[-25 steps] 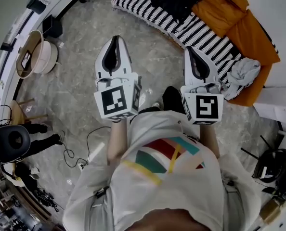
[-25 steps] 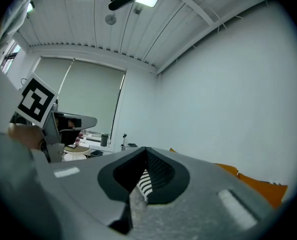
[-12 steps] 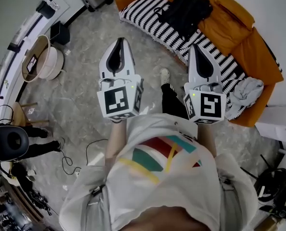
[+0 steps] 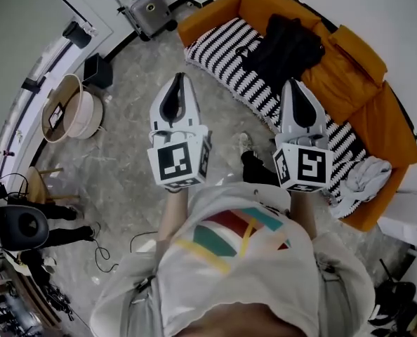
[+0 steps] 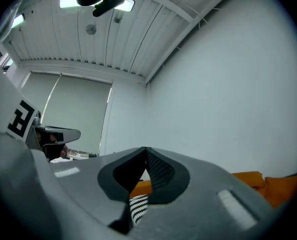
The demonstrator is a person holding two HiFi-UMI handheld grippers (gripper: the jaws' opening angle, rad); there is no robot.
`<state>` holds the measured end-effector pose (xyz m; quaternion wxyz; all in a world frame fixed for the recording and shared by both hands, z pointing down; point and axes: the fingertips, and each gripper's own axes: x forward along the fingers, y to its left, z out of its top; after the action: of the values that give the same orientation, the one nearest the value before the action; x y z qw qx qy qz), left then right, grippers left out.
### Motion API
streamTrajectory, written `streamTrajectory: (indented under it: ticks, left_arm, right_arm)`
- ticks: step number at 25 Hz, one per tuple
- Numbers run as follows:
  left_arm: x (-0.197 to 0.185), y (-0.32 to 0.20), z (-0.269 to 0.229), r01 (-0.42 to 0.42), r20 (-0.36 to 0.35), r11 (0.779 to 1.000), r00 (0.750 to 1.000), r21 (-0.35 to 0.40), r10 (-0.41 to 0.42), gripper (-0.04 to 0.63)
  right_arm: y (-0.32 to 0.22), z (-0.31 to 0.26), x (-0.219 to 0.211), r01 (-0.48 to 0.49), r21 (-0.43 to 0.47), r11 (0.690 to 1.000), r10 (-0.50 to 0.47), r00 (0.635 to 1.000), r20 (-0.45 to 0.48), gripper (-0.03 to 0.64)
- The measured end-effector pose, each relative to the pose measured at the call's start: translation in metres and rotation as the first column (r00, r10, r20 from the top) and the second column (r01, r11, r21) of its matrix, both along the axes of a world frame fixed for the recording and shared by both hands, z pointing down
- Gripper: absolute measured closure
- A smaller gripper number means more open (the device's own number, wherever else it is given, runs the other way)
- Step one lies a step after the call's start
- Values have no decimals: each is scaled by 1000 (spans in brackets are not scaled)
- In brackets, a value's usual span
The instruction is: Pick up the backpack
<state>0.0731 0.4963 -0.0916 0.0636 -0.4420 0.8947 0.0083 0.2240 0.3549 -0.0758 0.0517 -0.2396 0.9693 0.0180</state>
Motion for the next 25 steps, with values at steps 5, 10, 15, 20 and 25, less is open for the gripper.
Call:
streamTrajectory:
  ticks: [5,10,15,20,25]
  left_arm:
    - [-70,-55,-5,62,-20,998,998,-14,-62,572]
    - [-130,-102,-16,90,-32,996,995,19,-89,572]
    - [-169,-147,-21,89,-41,996,995,23,-88,572]
    - [-196,-178,-15,84,-75,996,994,-6,-84,572]
    - [-215,-189,-24,98,-74,993,993,65,-94,572]
  right_arm:
    - [-61,-6,-77,58,19,998,-57,997,-55,614]
    - [-112,-12,-144,106,40,994,-102,991,-92,614]
    - [-153,-9,-198,160,31,987,-155,980,-125,614]
    - [-183,-2,-233,184,14,983,-180,972,-152,614]
    - [-194,-4,-253,186,41,982,-176,968,-177,614]
